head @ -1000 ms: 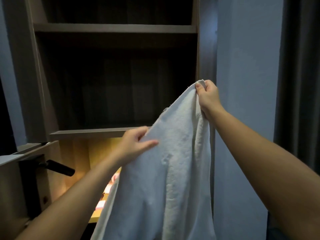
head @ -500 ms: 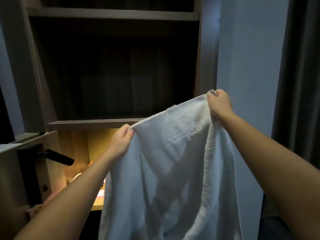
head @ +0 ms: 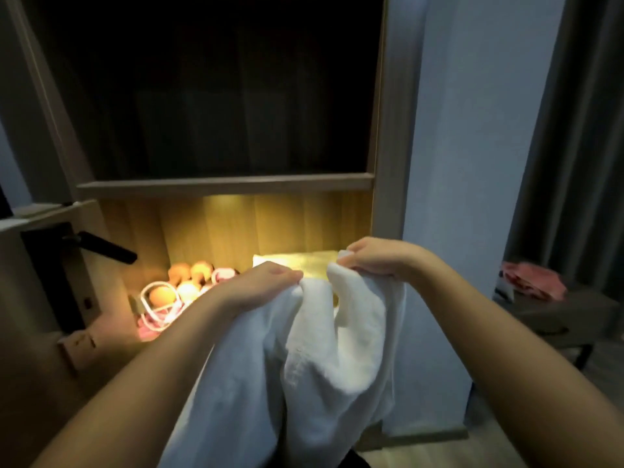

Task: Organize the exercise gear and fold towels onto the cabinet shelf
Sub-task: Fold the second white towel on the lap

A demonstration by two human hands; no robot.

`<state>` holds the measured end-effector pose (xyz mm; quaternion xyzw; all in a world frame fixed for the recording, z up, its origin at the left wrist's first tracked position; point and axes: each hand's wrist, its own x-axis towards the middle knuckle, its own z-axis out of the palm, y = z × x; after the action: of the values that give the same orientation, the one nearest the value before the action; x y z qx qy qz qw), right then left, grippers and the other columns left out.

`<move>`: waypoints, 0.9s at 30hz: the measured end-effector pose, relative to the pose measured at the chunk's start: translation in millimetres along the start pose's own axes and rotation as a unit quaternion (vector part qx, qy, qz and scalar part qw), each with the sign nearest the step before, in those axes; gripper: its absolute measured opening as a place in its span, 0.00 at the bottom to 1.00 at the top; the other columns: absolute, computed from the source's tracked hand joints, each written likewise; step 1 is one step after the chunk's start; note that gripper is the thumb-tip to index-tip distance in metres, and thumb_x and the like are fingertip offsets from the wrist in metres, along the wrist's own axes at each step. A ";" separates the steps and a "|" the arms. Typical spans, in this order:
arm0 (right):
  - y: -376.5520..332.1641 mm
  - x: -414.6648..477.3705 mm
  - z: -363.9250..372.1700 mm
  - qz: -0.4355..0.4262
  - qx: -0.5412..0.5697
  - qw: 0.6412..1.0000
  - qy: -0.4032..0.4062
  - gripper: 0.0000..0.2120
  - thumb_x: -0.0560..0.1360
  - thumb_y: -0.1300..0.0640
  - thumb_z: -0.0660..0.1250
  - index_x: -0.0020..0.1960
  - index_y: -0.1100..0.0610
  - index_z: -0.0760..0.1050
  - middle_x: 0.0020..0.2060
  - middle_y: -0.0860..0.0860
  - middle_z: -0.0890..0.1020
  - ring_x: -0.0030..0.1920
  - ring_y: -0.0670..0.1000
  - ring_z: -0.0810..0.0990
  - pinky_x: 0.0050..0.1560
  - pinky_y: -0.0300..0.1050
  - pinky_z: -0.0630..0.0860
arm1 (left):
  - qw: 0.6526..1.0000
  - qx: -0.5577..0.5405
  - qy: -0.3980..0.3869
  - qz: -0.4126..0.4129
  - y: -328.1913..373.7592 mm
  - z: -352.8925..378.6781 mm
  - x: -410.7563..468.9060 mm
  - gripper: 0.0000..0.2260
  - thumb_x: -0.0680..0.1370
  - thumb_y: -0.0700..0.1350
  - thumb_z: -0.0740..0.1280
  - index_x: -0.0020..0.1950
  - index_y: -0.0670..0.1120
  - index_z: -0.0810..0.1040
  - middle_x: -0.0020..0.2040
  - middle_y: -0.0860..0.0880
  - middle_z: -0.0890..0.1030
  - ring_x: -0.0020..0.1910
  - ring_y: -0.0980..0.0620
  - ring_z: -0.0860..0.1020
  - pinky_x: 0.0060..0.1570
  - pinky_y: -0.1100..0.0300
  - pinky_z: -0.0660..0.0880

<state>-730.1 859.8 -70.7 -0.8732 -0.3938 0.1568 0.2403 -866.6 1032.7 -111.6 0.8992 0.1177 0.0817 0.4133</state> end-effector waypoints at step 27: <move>132.1 -27.2 293.7 0.100 0.028 0.962 -0.253 0.12 0.74 0.50 0.68 0.54 0.55 0.79 0.48 0.53 0.80 0.46 0.48 0.74 0.48 0.42 0.70 | 0.980 0.047 -0.172 -0.089 -194.1 191.8 -92.7 0.09 0.78 0.53 0.66 0.53 0.48 0.77 0.48 0.53 0.79 0.47 0.55 0.75 0.50 0.59 0.72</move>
<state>-802.7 850.1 -385.4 -0.8332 -0.3479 0.4063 0.1400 -936.7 990.3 -387.9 0.9043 0.1287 -0.1167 0.3900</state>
